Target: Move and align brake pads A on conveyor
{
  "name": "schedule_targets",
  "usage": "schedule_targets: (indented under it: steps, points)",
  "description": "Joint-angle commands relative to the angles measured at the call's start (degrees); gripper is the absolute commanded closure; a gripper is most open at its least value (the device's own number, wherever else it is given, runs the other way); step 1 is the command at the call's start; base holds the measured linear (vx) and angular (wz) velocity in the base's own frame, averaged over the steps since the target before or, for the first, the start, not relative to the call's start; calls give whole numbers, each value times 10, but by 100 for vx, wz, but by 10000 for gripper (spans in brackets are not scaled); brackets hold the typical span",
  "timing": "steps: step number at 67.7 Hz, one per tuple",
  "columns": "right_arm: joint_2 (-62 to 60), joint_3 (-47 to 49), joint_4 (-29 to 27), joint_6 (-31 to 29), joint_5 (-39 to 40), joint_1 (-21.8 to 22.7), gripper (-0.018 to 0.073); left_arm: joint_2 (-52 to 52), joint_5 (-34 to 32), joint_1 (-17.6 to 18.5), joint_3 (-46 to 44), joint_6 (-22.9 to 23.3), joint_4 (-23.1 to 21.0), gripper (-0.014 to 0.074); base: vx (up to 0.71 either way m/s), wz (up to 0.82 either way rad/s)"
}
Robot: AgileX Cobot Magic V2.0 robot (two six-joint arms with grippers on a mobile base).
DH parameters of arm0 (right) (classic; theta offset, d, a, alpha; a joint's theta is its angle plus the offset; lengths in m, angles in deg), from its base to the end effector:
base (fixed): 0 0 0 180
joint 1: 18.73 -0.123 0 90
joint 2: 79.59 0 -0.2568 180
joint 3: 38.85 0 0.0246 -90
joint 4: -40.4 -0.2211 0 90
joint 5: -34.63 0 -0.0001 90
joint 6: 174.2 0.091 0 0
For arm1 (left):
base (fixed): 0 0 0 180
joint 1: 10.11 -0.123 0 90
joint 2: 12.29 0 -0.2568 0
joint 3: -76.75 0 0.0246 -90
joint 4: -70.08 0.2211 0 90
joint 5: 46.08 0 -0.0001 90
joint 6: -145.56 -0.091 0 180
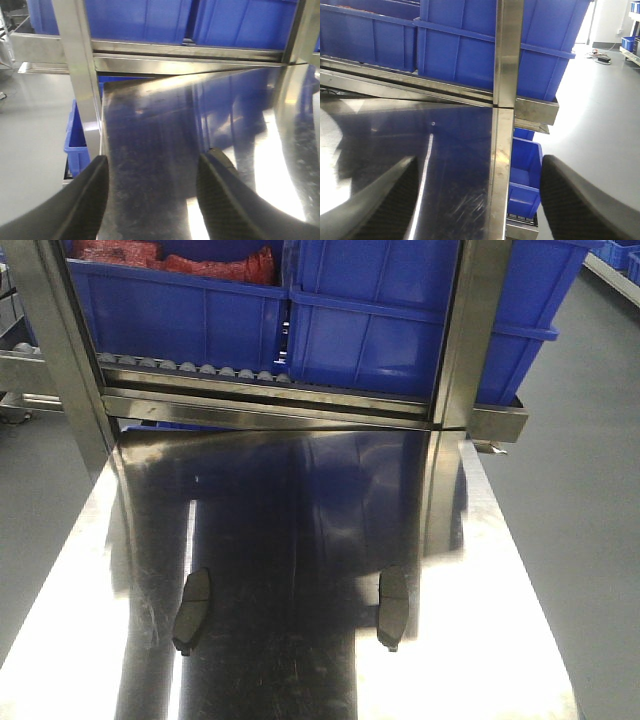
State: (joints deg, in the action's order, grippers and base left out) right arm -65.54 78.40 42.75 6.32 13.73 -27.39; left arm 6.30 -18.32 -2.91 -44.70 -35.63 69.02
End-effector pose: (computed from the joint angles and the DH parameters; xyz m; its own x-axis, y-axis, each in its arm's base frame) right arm 0.0503 0.0063 0.2475 -0.1281 -0.0491 -0.9905 -0.1400 0.9897 -0.0309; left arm 0.0541 -0.0076 0.2546 -0.2544 0.0366 -0.9664 0.1347 0.9909 0.0020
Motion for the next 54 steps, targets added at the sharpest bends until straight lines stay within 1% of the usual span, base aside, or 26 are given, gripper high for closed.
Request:
schedule_targets:
  steps: [1, 54]
  points:
    - [9, 16, 4, -5, 43, 0, 71, 6, -40, 2, -14, 1, -2, 206, 7, 14]
    - [9, 16, 4, -5, 43, 0, 71, 6, -40, 2, -14, 1, -2, 206, 1, 1]
